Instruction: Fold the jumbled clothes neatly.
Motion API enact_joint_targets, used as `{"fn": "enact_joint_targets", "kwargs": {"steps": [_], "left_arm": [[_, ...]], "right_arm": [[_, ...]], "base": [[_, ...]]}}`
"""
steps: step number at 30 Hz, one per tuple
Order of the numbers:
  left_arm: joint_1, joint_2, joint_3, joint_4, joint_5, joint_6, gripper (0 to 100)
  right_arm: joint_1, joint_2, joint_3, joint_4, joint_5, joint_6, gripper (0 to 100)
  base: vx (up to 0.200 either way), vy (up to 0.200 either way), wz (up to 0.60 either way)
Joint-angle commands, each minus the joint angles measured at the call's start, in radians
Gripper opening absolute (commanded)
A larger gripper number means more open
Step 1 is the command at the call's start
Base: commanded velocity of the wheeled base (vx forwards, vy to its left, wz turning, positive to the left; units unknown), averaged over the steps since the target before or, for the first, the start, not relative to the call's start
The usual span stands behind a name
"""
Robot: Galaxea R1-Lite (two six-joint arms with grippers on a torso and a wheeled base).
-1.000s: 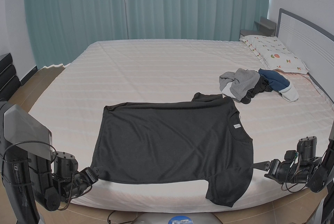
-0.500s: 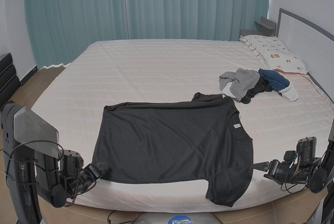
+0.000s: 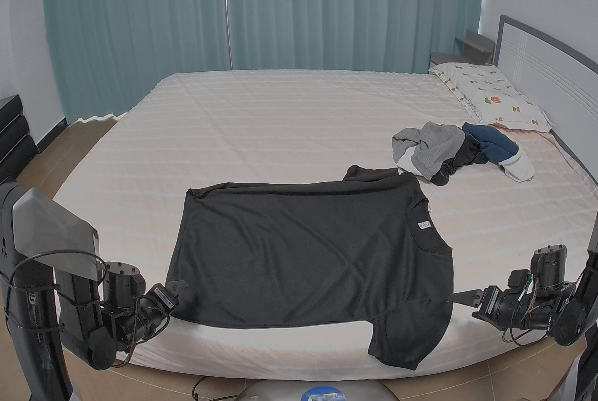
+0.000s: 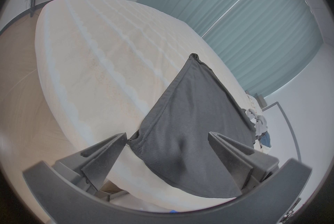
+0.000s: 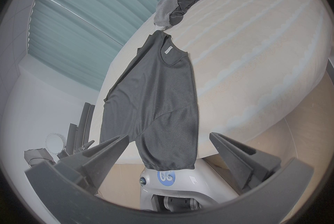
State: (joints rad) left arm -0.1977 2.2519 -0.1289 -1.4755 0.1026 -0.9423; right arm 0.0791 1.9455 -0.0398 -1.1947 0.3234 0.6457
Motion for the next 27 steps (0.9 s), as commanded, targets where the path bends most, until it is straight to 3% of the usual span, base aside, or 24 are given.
{"fn": "enact_joint_targets", "kwargs": {"steps": [1,21,24,25,27], "left_arm": [[-0.009,-0.034,-0.006,0.001,-0.011,-0.033,100],[-0.026,0.04,-0.009,-0.003,0.002,-0.027,100],[-0.028,0.048,-0.017,-0.002,0.002,-0.03,100],[-0.028,0.048,-0.015,-0.002,0.002,-0.03,0],[-0.017,0.046,-0.005,-0.003,0.008,-0.03,0]], "right_arm": [[0.001,0.0,0.0,0.0,0.0,0.0,100],[0.001,-0.004,-0.003,-0.008,-0.006,0.008,100],[0.001,0.007,0.011,-0.06,-0.006,0.011,100],[0.001,0.007,0.014,-0.063,-0.006,0.011,100],[0.001,0.01,0.02,-0.077,-0.004,0.012,100]], "base": [[0.0,0.0,0.0],[0.0,0.0,0.0],[0.0,0.0,0.0],[0.0,0.0,0.0],[0.0,0.0,0.0]]}}
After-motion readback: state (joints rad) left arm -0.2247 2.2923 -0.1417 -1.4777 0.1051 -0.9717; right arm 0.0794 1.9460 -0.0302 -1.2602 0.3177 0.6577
